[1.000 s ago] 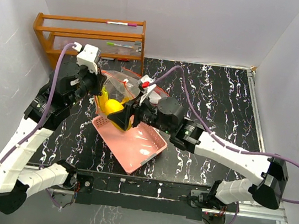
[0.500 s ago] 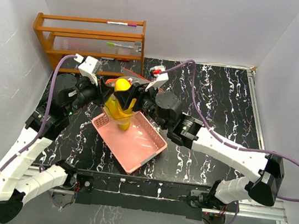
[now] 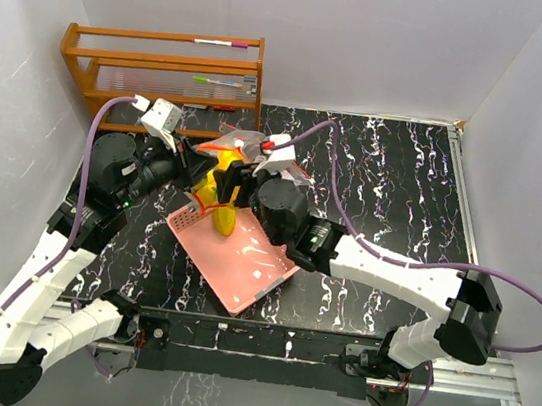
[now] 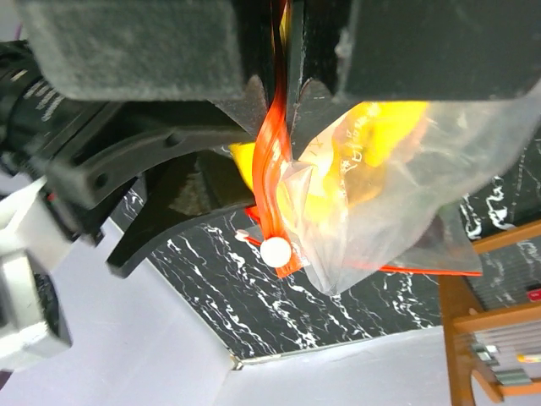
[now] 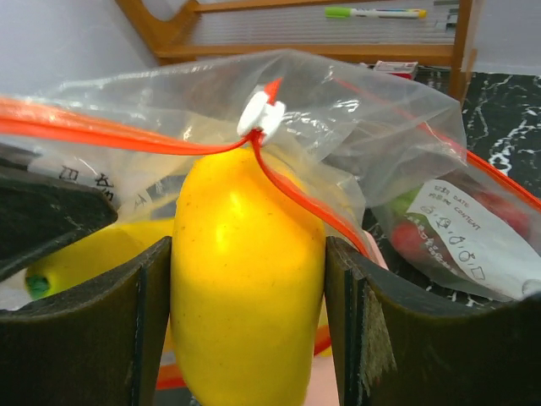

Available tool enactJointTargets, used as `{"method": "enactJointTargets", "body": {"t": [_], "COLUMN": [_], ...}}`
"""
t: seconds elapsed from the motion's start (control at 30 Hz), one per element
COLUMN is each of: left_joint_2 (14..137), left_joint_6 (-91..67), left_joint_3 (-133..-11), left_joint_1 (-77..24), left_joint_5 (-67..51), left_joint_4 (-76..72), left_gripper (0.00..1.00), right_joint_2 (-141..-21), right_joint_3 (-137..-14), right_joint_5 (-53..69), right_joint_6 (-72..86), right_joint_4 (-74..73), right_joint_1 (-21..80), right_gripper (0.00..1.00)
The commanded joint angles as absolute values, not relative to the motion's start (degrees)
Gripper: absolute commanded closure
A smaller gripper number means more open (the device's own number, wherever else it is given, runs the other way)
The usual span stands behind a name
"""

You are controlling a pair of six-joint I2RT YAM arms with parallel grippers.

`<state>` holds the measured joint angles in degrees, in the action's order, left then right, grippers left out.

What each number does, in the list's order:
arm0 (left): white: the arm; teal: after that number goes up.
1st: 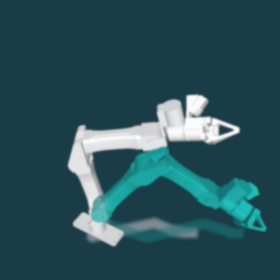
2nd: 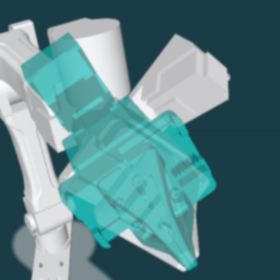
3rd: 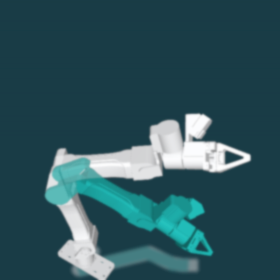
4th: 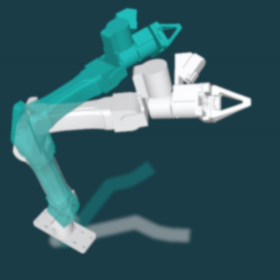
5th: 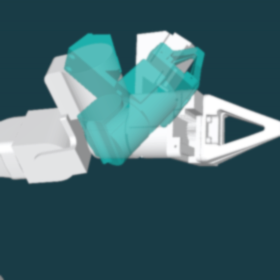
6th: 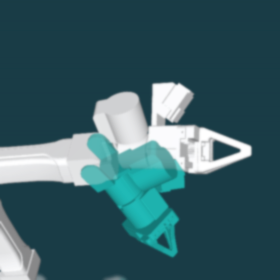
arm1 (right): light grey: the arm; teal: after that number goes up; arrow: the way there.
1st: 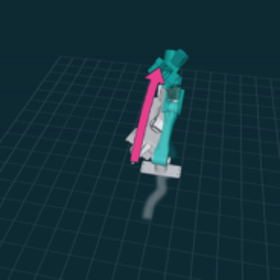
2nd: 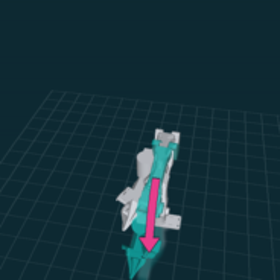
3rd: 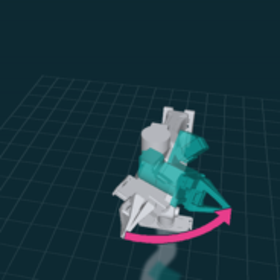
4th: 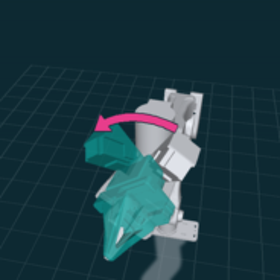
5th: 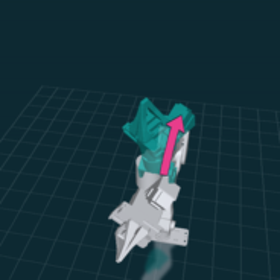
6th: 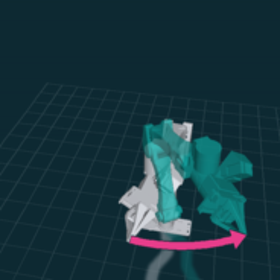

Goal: Place the food in the zip-top bag and seal the zipper
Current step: Place the fake fruit in the zipper food storage bag.

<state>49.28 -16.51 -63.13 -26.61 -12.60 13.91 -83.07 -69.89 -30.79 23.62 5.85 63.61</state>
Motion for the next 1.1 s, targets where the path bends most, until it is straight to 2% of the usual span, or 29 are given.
{"method": "enactJointTargets", "body": {"t": [0.0, 0.3, 0.57, 0.8, 1.07], "left_joint_2": [48.82, 49.27, 49.12, 48.29, 46.92], "left_joint_6": [-20.07, -21.86, -24.43, -26.63, -29.16], "left_joint_3": [-63.34, -61.49, -59.59, -58.63, -54.25], "left_joint_1": [-27.05, -27.07, -27.15, -27.50, -27.77], "left_joint_5": [-17.61, -19.03, -21.43, -23.94, -25.83], "left_joint_4": [9.51, 8.10, 5.80, 5.72, 4.32], "left_gripper": [1.00, 1.00, 1.00, 1.00, 1.00], "right_joint_2": [-86.03, -86.43, -86.75, -86.74, -85.12], "right_joint_3": [-69.36, -73.04, -74.97, -72.03, -71.95], "right_joint_5": [-40.23, -44.43, -46.67, -57.26, -61.35], "right_joint_6": [15.31, 14.13, 13.82, 14.54, 12.98], "right_joint_4": [12.49, 13.71, 24.36, 34.93, 40.78], "right_joint_1": [65.95, 66.49, 66.22, 66.20, 66.09], "right_gripper": [0.78, 0.73, 0.72, 0.72, 0.72]}}
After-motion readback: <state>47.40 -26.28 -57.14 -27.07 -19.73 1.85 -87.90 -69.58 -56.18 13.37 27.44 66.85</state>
